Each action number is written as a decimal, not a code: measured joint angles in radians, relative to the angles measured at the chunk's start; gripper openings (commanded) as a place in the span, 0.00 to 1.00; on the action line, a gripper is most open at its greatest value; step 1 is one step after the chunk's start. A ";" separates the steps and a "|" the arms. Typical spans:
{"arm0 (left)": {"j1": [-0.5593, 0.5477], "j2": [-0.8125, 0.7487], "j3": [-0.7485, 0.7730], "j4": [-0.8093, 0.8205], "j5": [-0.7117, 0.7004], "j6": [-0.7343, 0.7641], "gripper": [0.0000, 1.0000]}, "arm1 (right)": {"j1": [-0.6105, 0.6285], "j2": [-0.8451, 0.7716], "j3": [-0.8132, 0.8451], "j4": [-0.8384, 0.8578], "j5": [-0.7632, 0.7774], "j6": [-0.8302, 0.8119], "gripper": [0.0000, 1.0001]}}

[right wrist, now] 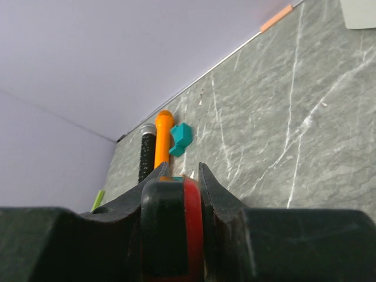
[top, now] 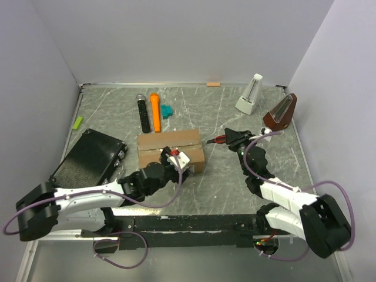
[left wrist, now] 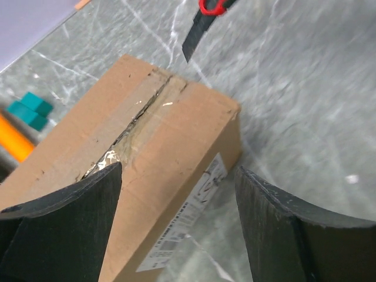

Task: Unpack the express box
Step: Adjust the knife at the center of the board.

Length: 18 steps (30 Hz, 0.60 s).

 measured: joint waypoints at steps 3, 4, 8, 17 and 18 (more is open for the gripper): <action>-0.022 0.065 -0.002 0.047 -0.051 0.083 0.82 | 0.000 0.068 0.001 0.058 0.010 0.011 0.00; -0.024 0.084 -0.003 0.064 -0.064 0.108 0.82 | 0.000 0.085 0.001 0.075 0.013 0.018 0.00; -0.026 0.133 -0.003 0.127 -0.096 0.180 0.83 | 0.000 0.140 0.005 0.138 0.019 0.036 0.00; -0.026 0.181 -0.021 0.218 -0.103 0.259 0.84 | 0.000 0.228 0.043 0.222 0.014 0.052 0.00; -0.026 0.181 -0.022 0.219 -0.100 0.263 0.84 | 0.000 0.236 0.044 0.228 0.012 0.053 0.00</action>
